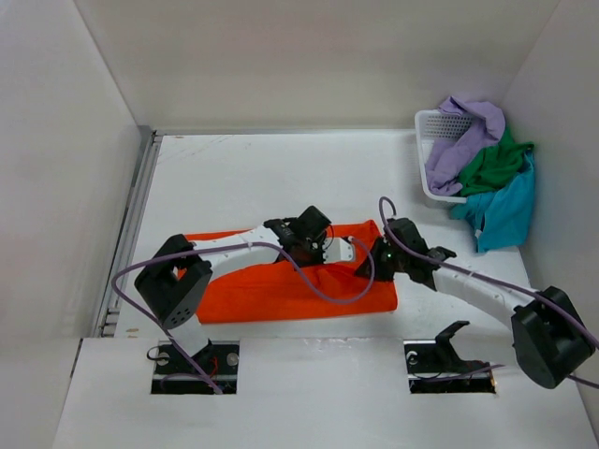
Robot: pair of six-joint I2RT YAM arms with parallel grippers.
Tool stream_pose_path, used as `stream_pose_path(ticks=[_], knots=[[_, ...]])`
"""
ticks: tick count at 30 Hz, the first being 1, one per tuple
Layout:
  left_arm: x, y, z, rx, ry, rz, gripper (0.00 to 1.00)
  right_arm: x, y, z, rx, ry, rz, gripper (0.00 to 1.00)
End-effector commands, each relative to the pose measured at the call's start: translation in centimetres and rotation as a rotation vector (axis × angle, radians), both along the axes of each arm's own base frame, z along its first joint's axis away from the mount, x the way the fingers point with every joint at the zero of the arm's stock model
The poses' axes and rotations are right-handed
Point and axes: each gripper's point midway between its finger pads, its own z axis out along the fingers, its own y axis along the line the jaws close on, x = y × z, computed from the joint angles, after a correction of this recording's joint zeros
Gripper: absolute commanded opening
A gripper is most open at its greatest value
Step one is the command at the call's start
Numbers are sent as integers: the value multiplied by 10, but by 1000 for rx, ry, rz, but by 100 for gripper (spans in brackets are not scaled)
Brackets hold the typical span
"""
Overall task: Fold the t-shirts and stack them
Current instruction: Fold the other side of the tshirt into a rectangle
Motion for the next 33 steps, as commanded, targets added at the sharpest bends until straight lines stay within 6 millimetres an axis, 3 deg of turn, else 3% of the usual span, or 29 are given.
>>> stream_pose_path(ticks=[1, 4, 10, 13, 17, 22, 28, 33], knots=[[-5, 2, 8, -23, 8, -27, 12, -5, 2, -2, -4, 5, -8, 12], [-6, 5, 14, -18, 6, -31, 18, -12, -4, 3, -2, -11, -15, 19], [-23, 15, 32, -28, 31, -63, 45, -17, -22, 32, 38, -80, -60, 22], [-29, 18, 49, -63, 61, -76, 50, 4, -39, 42, -9, -138, -129, 26], [-17, 31, 64, -130, 110, -13, 55, 42, -56, 34, -73, -165, -197, 31], [8, 44, 55, -139, 85, 106, 58, 77, -49, 22, -74, -164, -209, 33], [19, 13, 56, -212, 37, 107, 61, 109, -35, 18, -65, -183, -201, 33], [14, -5, 40, -205, 95, 64, 61, 106, -30, 13, -74, -162, -189, 33]])
